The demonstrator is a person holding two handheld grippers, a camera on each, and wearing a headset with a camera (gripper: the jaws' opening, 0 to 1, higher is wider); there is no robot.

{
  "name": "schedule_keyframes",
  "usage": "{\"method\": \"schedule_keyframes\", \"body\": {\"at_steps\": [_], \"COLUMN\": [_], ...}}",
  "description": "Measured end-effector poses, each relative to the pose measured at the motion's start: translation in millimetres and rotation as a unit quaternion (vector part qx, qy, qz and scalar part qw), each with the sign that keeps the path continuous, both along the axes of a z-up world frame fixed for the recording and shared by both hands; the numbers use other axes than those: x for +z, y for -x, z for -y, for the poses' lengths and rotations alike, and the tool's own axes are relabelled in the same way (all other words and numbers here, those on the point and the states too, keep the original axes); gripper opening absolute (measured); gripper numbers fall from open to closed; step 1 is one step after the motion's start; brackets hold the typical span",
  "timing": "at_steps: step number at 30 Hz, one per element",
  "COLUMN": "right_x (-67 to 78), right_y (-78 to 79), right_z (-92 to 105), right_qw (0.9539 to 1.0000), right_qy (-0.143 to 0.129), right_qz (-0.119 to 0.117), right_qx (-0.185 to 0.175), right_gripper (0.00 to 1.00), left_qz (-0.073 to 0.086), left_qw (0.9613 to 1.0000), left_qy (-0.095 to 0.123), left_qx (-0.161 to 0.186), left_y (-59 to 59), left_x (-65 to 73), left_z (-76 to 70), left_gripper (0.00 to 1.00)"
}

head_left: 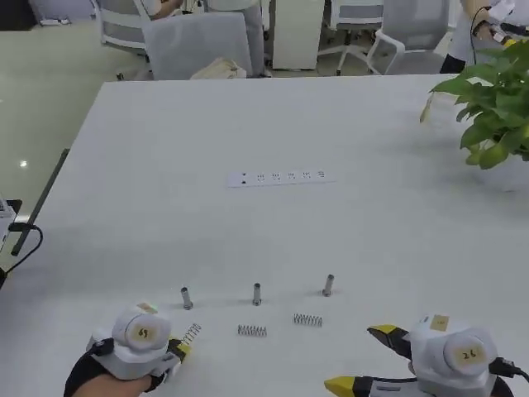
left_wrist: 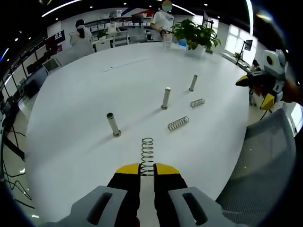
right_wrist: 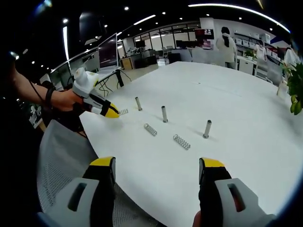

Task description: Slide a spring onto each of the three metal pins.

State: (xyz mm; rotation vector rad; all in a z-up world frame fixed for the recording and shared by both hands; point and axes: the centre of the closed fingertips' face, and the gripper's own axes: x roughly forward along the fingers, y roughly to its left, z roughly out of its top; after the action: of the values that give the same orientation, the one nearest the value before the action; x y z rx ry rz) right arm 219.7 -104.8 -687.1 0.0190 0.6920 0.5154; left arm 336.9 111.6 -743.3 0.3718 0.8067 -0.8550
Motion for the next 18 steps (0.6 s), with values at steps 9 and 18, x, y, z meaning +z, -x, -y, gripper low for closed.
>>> {"method": "schedule_keyframes", "body": {"at_steps": [9,18], "right_x": [1.3,4.4], "right_y": [-1.3,-4.7], "right_z": [-9.4,-20.7], "right_qw": [0.9997,0.9986], "right_qy": [0.007,0.014], "right_qz": [-0.001,0.002], "right_qx": [0.025,0.051], "right_gripper": [0.69,0.68], "left_qz": [0.020,0.038], "left_qw": [0.9987,0.9953], "left_qy": [0.003,0.010], "left_qx": [-0.047,-0.088], "left_y": [16.7,28.3], "left_x": [20.0,40.1], "left_z": [4.3,15.5], "left_gripper": [0.02,0.02]}}
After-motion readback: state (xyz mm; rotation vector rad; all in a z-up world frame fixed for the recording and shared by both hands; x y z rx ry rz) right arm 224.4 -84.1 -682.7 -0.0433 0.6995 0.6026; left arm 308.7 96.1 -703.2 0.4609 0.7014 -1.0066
